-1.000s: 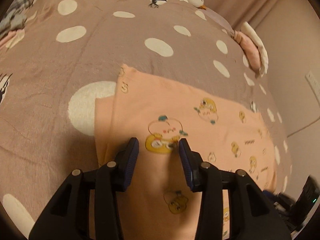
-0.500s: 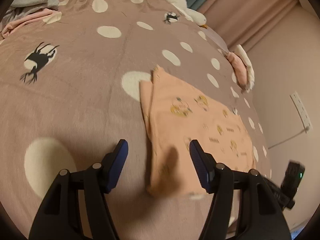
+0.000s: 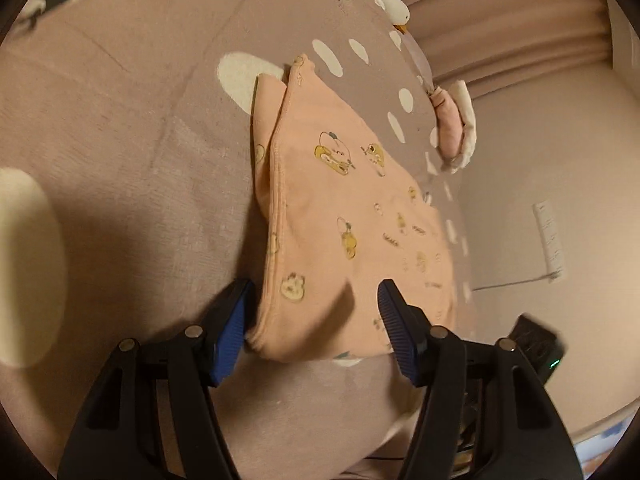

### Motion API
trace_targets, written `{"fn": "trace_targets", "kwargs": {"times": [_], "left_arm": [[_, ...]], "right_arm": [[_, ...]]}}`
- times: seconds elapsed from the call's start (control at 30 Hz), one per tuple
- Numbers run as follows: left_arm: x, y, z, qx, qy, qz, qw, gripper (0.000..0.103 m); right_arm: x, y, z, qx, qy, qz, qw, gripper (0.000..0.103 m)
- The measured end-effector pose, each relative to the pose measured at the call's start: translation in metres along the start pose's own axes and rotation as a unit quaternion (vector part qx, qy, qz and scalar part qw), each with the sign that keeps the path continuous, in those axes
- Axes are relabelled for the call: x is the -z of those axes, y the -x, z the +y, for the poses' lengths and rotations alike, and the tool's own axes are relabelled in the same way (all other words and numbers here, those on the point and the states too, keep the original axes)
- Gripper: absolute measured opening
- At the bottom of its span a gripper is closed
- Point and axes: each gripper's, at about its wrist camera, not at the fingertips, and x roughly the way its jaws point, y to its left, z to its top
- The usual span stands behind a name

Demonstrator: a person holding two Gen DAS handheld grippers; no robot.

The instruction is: Fold small clothes

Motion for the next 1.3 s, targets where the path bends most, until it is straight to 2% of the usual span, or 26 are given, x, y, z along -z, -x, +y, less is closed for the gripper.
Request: {"fn": "trace_targets", "kwargs": {"times": [0.23, 0.37, 0.4, 0.5, 0.57, 0.63, 0.8, 0.97, 1.03, 1.13, 1.23, 1.3], "left_arm": [[-0.027, -0.022, -0.002, 0.046, 0.030, 0.021, 0.9983, 0.062], [-0.037, -0.036, -0.013, 0.044, 0.032, 0.024, 0.9982, 0.062], [-0.038, -0.039, -0.017, 0.039, 0.029, 0.024, 0.9985, 0.059], [-0.038, -0.044, -0.028, 0.013, 0.015, 0.022, 0.9996, 0.038], [-0.036, -0.042, -0.033, -0.006, 0.010, 0.015, 0.9998, 0.030], [-0.037, -0.039, -0.037, -0.028, 0.003, 0.008, 0.9996, 0.016], [-0.038, -0.033, -0.064, -0.078, -0.054, -0.014, 0.9954, 0.017], [-0.032, -0.035, -0.105, -0.122, -0.139, -0.027, 0.9825, 0.017], [-0.030, -0.036, -0.119, -0.129, -0.163, -0.030, 0.9776, 0.018], [-0.027, -0.041, -0.132, -0.134, -0.184, -0.028, 0.9734, 0.019], [-0.025, -0.048, -0.144, -0.142, -0.199, -0.025, 0.9694, 0.019], [-0.023, -0.054, -0.153, -0.143, -0.207, -0.022, 0.9675, 0.019]], "right_arm": [[0.007, 0.007, -0.009, -0.003, -0.022, -0.003, 1.000, 0.033], [0.008, 0.008, -0.010, -0.004, -0.026, -0.008, 1.000, 0.033], [0.007, 0.006, -0.010, -0.003, -0.026, -0.008, 1.000, 0.033], [0.003, 0.002, -0.011, 0.001, -0.026, -0.011, 1.000, 0.033], [-0.003, -0.002, -0.012, 0.014, -0.025, -0.010, 1.000, 0.033], [-0.012, -0.006, -0.014, 0.033, -0.028, -0.010, 0.999, 0.033], [-0.038, -0.011, -0.025, 0.035, -0.053, -0.027, 0.998, 0.033], [-0.064, -0.025, -0.037, 0.042, -0.073, -0.040, 0.996, 0.031], [-0.070, -0.038, -0.045, 0.053, -0.090, -0.023, 0.994, 0.023], [-0.067, -0.059, -0.054, 0.054, -0.105, 0.016, 0.993, 0.019], [-0.063, -0.056, -0.054, 0.050, -0.088, 0.014, 0.995, 0.019], [-0.061, -0.048, -0.061, 0.022, -0.101, 0.013, 0.995, 0.019]]}}
